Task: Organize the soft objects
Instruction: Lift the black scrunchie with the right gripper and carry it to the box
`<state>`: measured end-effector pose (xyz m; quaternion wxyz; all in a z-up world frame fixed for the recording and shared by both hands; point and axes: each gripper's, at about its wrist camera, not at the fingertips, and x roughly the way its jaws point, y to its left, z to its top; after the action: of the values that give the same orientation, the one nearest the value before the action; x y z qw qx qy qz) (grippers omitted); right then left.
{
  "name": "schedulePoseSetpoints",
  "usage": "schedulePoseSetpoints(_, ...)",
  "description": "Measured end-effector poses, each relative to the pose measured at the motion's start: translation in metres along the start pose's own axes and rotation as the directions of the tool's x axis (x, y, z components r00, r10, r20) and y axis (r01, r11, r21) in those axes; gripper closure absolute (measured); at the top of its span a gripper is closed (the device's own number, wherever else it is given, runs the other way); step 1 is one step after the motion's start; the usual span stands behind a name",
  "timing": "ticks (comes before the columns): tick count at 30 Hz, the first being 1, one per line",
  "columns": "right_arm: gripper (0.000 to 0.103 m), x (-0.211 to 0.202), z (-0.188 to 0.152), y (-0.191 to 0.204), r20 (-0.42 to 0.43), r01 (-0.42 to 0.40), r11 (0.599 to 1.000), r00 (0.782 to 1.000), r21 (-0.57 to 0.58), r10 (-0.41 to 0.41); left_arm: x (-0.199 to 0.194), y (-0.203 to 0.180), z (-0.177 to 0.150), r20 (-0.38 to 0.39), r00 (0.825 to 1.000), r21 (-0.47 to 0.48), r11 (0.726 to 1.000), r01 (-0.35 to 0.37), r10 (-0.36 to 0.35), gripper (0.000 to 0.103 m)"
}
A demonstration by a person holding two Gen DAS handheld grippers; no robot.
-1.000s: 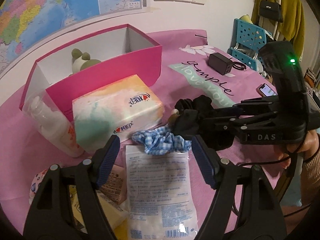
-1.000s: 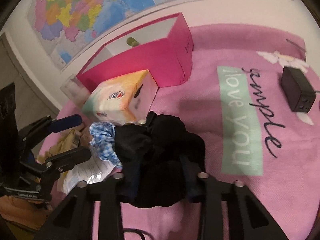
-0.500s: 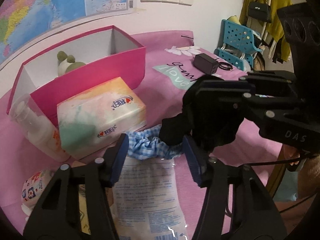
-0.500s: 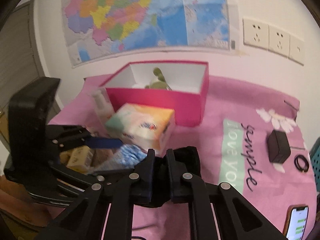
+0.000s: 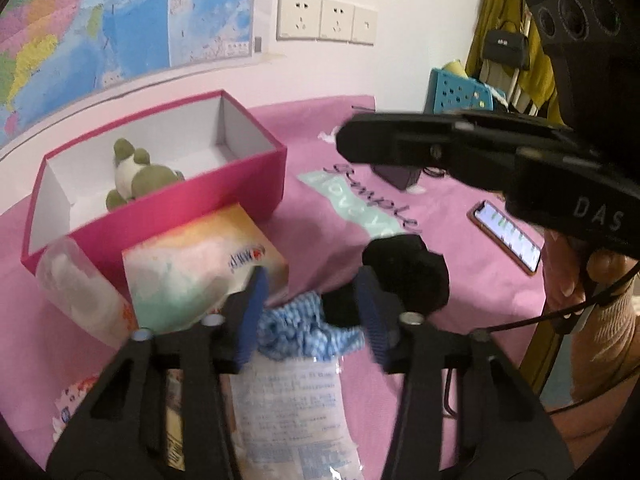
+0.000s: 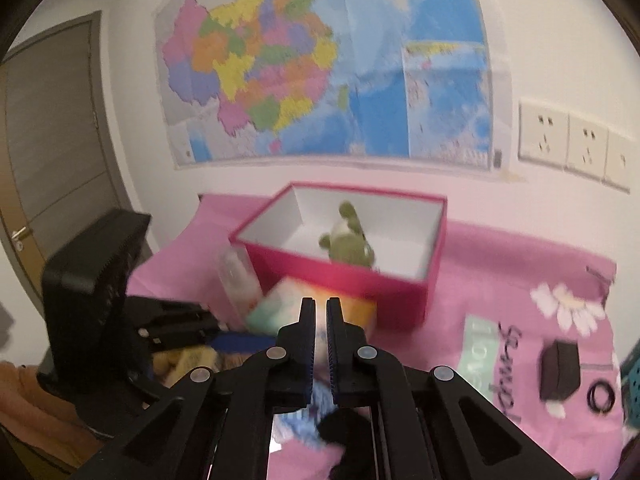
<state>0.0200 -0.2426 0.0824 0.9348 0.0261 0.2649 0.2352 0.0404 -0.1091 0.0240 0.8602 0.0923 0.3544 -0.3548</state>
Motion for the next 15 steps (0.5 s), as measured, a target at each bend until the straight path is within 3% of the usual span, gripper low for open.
schedulePoseSetpoints(2, 0.098, 0.002, 0.007, -0.001, 0.000, 0.013, 1.000, 1.000, -0.006, -0.013, 0.001, 0.003, 0.005, 0.008, 1.000, -0.005, 1.000, -0.012, 0.012, 0.064)
schedulePoseSetpoints(4, 0.097, 0.007, 0.002, -0.009, -0.058, 0.004, 1.000, 0.998, 0.007, -0.003, 0.002, 0.005, 0.006, 0.003, 1.000, -0.006, 1.000, -0.014, 0.014, 0.064)
schedulePoseSetpoints(5, 0.092, 0.011, -0.004, -0.016, -0.094, 0.010, 1.000, 0.996, 0.023, -0.008, 0.002, 0.006, 0.005, -0.003, 1.000, -0.005, 1.000, -0.004, 0.004, 0.064)
schedulePoseSetpoints(9, 0.049, 0.023, -0.043, -0.052, -0.231, 0.075, 0.989, 0.972, 0.128, -0.044, 0.014, -0.004, -0.007, -0.043, 0.999, 0.037, 0.999, 0.019, -0.017, 0.064)
schedulePoseSetpoints(15, 0.038, 0.046, -0.090, -0.081, -0.393, 0.097, 0.962, 0.920, 0.255, 0.012, 0.039, -0.016, -0.020, -0.131, 0.989, 0.052, 0.996, 0.075, -0.067, 0.063)
